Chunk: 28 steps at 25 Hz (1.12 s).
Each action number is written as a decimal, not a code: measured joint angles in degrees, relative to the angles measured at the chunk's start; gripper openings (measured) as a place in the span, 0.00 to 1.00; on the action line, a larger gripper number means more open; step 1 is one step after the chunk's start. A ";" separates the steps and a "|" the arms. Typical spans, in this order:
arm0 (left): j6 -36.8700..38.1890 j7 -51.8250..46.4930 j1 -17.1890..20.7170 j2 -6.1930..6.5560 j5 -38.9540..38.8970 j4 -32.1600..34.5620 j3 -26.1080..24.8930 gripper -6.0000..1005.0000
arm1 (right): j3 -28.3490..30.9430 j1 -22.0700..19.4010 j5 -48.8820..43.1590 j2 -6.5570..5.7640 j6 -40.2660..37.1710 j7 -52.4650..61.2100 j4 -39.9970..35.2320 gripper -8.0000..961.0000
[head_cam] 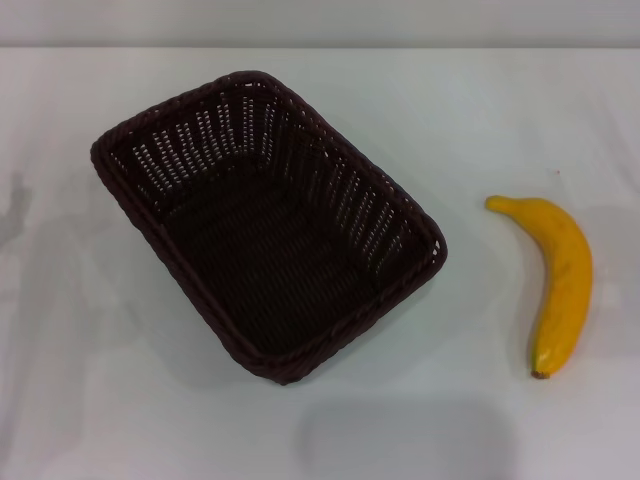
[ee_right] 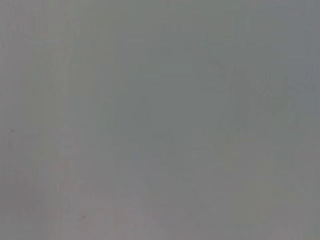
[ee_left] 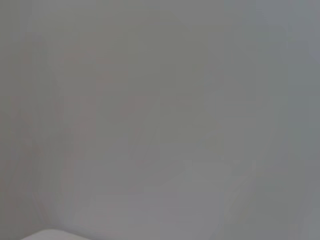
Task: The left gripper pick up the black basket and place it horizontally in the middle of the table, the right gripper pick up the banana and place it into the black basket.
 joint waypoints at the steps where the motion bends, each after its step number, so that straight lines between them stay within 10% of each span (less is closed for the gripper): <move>1: 0.00 -0.01 0.02 0.00 -0.02 0.00 -0.01 0.88 | 0.00 0.01 0.00 0.00 -0.01 0.00 -0.01 0.89; 20: 2.81 -6.38 -0.39 0.64 2.38 3.05 0.41 0.87 | 0.00 0.13 -0.40 0.00 -0.43 0.00 0.25 0.89; 28: 15.92 -43.50 0.96 3.41 35.44 23.90 0.60 0.87 | 0.13 0.15 -0.44 0.01 -0.98 0.00 0.19 0.89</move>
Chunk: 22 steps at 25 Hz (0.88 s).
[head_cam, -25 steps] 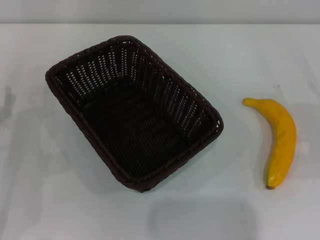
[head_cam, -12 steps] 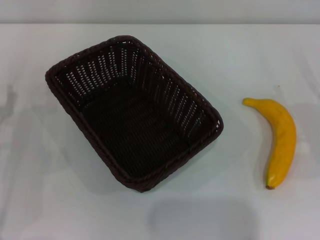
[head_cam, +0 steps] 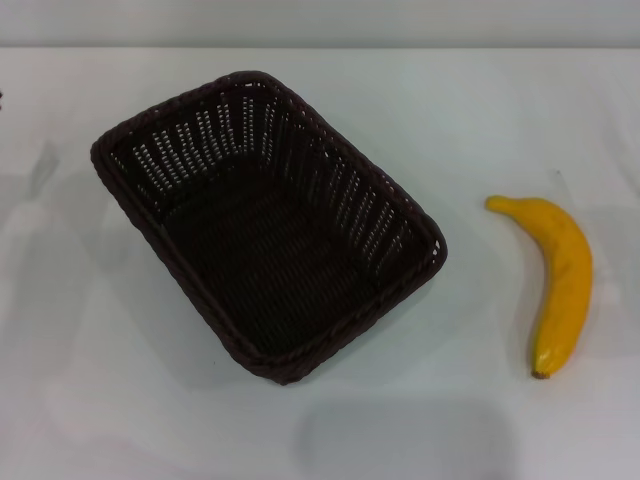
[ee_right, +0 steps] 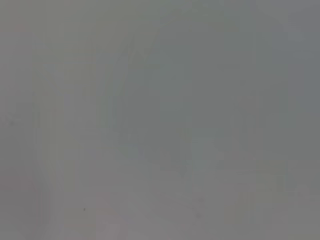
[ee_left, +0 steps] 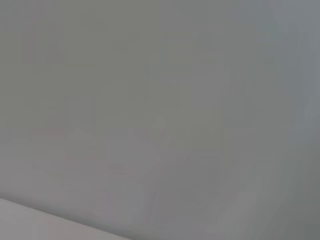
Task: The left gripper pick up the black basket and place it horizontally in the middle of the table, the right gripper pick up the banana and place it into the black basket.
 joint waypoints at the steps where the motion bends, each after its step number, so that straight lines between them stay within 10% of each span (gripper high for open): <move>1: 0.17 -4.90 -0.31 0.84 4.69 2.18 0.01 0.87 | -0.03 0.08 0.00 0.00 -0.07 0.00 -0.07 0.89; 13: -20.93 -46.27 -15.31 13.62 52.50 17.59 0.00 0.87 | 0.26 1.22 0.02 -0.01 -0.18 0.00 0.08 0.89; 18: -28.23 -51.72 -24.65 15.04 69.16 19.86 0.03 0.87 | 0.41 1.18 0.02 -0.01 0.32 0.03 -0.27 0.89; 22: -28.81 -52.37 -29.42 13.88 74.51 20.01 3.08 0.87 | 0.40 1.21 0.01 0.00 0.43 0.50 -0.35 0.89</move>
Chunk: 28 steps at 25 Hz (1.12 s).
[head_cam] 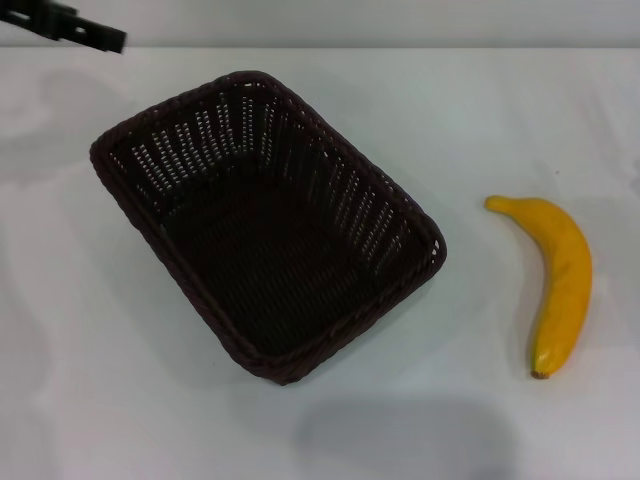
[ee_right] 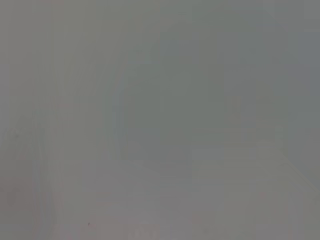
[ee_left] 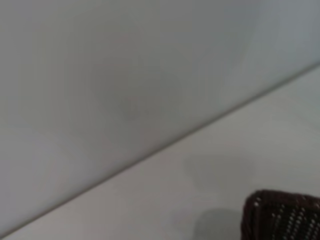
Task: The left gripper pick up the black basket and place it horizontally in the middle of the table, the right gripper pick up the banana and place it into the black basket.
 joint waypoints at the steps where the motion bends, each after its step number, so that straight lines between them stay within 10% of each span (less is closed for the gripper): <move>1: 0.36 -0.04 -0.45 -0.36 0.22 -0.01 1.39 0.87 | 0.00 0.01 0.00 0.00 -0.04 0.05 -0.03 0.89; 10: 7.68 6.77 0.76 -6.23 1.75 -1.40 4.78 0.86 | -0.12 -0.20 0.00 -0.01 -0.05 0.85 0.35 0.89; 28: 15.64 11.69 4.09 -9.79 0.46 -7.37 4.86 0.77 | -0.53 -0.24 0.00 0.00 0.18 1.13 0.87 0.89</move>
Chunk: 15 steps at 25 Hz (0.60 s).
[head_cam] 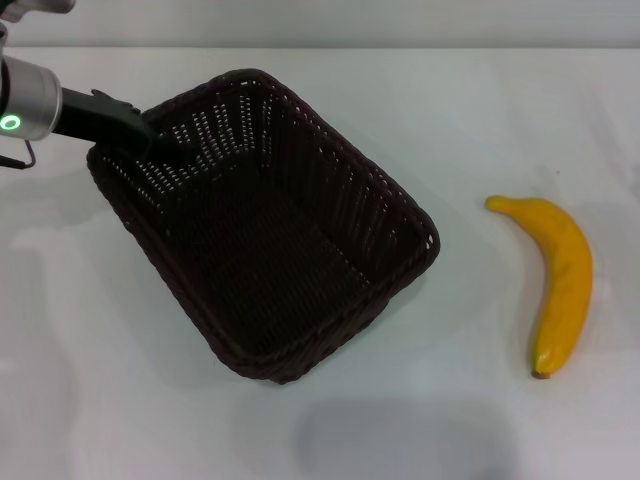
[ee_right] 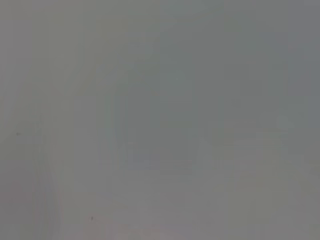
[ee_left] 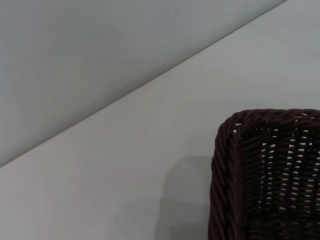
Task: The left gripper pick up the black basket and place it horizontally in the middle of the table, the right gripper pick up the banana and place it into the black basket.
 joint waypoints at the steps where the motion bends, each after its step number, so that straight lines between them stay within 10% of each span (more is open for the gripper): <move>1: -0.14 -0.39 0.02 -0.01 0.00 0.05 0.00 0.76 | 0.00 -0.09 0.00 0.00 0.03 0.25 0.00 0.89; 15: -7.58 -6.58 -1.52 0.50 3.73 1.96 0.65 0.44 | 0.49 -0.35 0.00 0.00 0.09 1.40 -0.09 0.89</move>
